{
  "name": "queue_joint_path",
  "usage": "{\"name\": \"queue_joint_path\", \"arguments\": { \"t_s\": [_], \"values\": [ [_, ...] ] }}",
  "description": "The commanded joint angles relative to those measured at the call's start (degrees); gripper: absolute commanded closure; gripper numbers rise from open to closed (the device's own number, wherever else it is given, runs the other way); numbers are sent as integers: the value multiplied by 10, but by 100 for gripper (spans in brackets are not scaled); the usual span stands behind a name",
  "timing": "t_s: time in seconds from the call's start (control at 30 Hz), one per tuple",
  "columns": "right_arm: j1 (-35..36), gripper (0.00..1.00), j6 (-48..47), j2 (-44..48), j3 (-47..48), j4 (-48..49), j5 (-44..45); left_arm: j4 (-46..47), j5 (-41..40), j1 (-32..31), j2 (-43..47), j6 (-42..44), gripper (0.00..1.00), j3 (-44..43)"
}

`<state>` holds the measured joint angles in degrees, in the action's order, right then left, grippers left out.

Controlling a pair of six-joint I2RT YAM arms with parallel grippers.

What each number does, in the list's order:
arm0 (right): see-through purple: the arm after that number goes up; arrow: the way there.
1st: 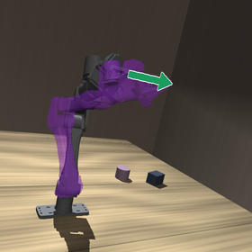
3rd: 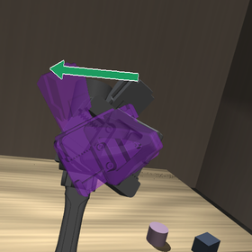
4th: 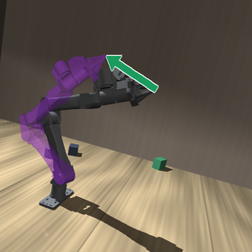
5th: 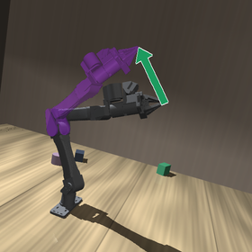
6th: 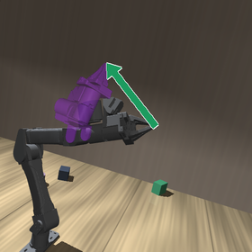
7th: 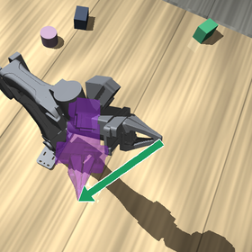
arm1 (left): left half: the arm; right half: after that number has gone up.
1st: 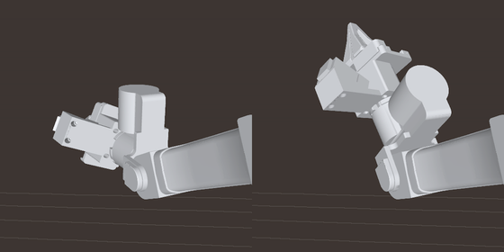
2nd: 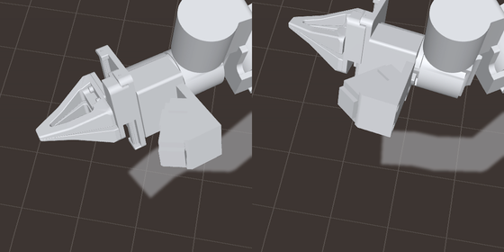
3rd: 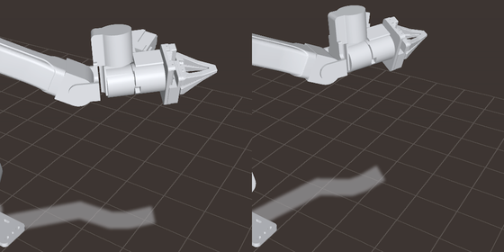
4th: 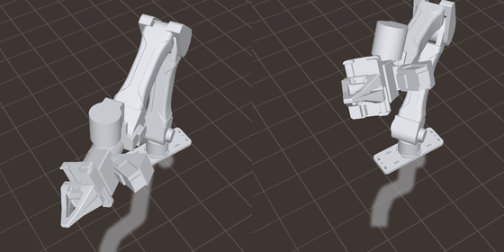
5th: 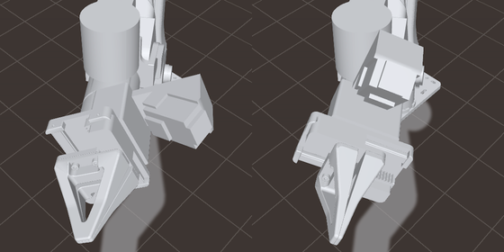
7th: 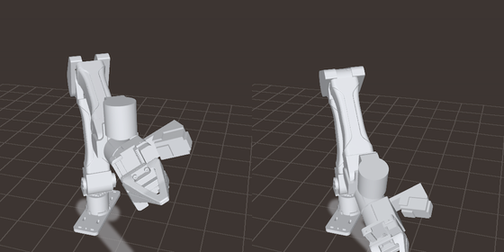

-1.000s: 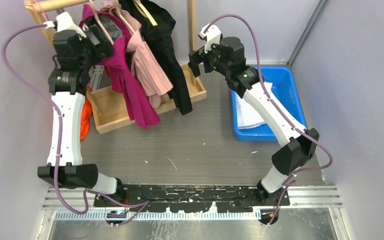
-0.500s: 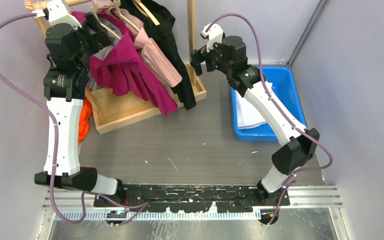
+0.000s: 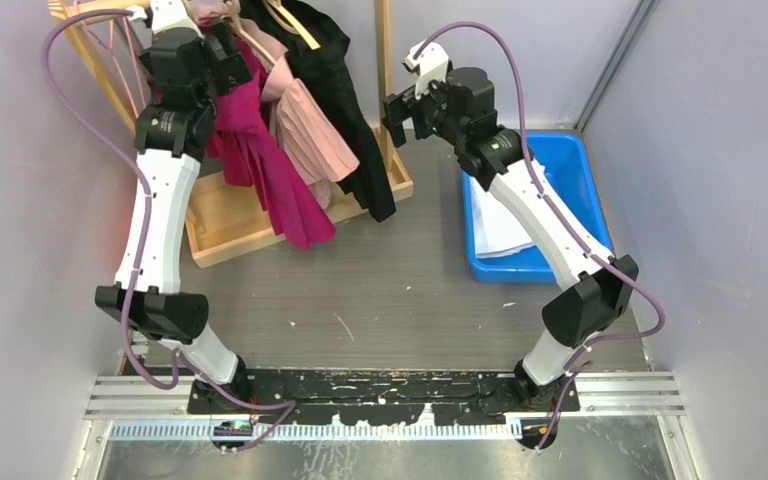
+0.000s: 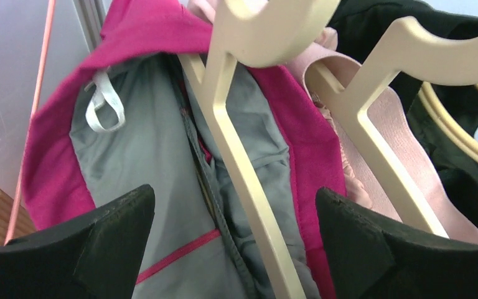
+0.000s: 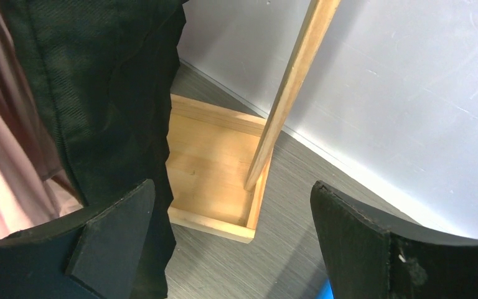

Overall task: Remove the skirt from the hanger
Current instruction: Pick up the hanger from the clothesline.

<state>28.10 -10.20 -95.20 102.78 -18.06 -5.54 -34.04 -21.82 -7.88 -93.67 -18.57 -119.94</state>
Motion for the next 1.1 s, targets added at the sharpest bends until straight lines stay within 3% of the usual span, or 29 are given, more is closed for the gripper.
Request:
{"name": "queue_joint_path", "arguments": {
  "t_s": [0.0,0.2,0.53,0.63,0.7,0.77,0.8,0.87,1.07],
  "values": [
    [-7,0,-3,2,29,18,3,45,-42,-9,-10,25,1,-47],
    [-14,0,-1,0,25,21,3,51,-107,-13,-18,72,0,-48],
    [-15,0,5,5,15,24,-2,56,-150,-10,-28,117,11,-17],
    [-14,0,3,10,8,23,2,55,-147,-7,-33,116,23,-16],
    [-15,0,2,12,5,25,5,53,-144,-3,-36,114,51,-17],
    [-16,0,2,13,4,26,5,51,-144,2,-38,108,86,-14],
    [-16,0,2,14,3,25,6,49,-144,5,-39,105,92,-13],
    [-17,0,2,15,2,26,5,40,-135,13,-41,98,99,-11],
    [-19,0,2,20,-5,27,8,35,-85,30,-24,113,100,1]
  ]
}}
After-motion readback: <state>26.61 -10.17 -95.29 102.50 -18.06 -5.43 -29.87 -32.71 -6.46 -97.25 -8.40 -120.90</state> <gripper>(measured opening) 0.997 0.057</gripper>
